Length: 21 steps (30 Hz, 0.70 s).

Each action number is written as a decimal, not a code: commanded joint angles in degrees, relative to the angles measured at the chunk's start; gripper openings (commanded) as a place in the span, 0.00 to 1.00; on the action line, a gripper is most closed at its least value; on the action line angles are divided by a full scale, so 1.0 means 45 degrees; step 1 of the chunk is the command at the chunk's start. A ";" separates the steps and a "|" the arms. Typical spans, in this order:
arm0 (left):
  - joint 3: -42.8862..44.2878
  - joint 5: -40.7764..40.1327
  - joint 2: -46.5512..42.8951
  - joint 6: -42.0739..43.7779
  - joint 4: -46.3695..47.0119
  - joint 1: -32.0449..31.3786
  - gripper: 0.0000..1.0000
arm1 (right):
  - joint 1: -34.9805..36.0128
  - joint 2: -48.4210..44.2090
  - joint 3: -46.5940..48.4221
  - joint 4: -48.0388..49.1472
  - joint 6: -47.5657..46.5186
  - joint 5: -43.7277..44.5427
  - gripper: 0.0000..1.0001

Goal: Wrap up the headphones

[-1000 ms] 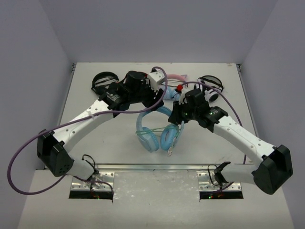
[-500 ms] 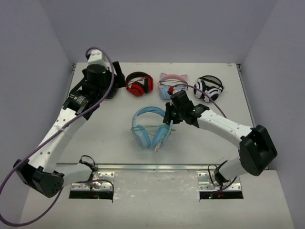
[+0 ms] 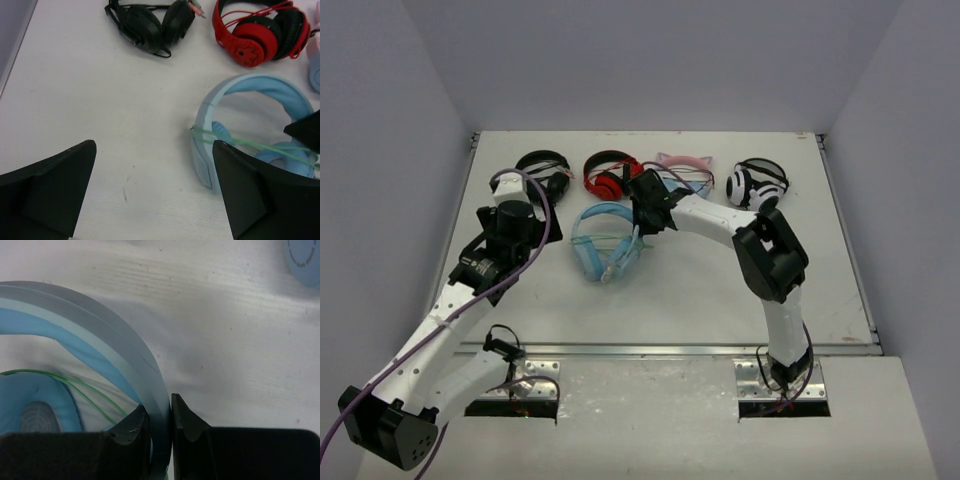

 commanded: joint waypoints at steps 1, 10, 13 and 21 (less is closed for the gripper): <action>-0.0771 0.0027 -0.0535 0.0255 0.1442 0.0101 1.00 | 0.0044 0.0800 0.1825 -0.0215 -0.0197 0.0415 0.01; -0.1067 -0.0148 -0.0808 0.0099 0.1286 0.0121 1.00 | 0.0044 0.1936 0.2238 -0.0490 -0.0805 0.1178 0.14; -0.1145 -0.0148 -0.0905 0.0118 0.1228 0.0121 1.00 | 0.0161 0.2053 0.2413 -0.0529 -0.0921 0.1391 0.21; -0.1224 -0.0129 -0.1101 0.0119 0.1189 0.0140 1.00 | 0.0376 0.2424 0.3409 -0.0782 -0.1409 0.1608 0.51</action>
